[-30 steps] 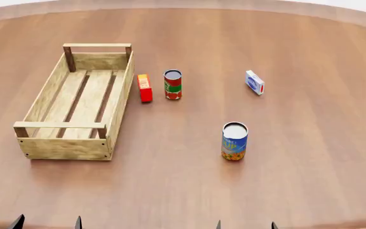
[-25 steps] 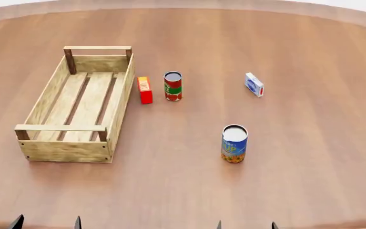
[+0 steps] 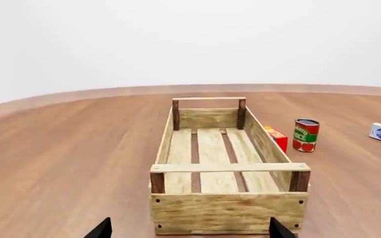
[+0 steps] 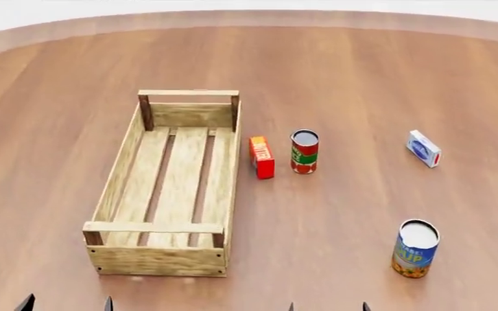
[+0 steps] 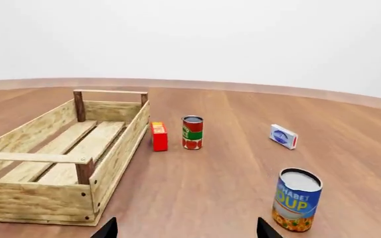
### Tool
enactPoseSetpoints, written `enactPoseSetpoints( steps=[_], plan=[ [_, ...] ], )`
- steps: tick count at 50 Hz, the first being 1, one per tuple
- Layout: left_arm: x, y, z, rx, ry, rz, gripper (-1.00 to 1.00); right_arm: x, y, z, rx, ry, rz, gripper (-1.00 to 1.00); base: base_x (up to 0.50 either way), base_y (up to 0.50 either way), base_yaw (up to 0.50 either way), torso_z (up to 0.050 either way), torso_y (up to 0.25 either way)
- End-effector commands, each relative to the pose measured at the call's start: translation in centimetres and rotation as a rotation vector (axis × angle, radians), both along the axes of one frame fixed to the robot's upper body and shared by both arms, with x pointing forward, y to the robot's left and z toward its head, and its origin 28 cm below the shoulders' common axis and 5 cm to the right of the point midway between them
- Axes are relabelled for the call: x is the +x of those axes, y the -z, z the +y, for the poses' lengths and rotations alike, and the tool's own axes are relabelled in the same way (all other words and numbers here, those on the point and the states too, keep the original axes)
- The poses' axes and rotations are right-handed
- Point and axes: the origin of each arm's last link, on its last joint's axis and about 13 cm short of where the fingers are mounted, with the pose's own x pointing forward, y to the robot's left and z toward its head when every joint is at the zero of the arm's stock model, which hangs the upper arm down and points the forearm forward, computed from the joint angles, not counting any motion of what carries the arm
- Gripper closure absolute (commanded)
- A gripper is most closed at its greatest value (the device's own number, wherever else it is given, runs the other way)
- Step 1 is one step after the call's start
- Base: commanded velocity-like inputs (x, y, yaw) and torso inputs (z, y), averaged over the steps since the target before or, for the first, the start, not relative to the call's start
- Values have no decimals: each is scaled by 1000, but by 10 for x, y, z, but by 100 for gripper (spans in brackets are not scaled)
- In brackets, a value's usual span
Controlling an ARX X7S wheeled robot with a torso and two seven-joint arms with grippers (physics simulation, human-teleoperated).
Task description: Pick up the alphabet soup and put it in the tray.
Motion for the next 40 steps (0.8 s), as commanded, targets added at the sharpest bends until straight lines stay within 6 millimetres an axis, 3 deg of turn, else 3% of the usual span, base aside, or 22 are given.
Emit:
enactPoseSetpoints(
  steps=[1,21,40],
  plan=[
    [1,1,0,3,-4,0,-100,0,0,0,8,-7,3,-100,500,293,0,0,0],
    [2,2,0,4,-1,-1,-100,2,2,0,14,-3,8,-100,500,103,0,0,0],
    [1,2,0,10,-2,-5,-100,2,1,-2,22,6,10,-100,500,228,0,0,1]
  ],
)
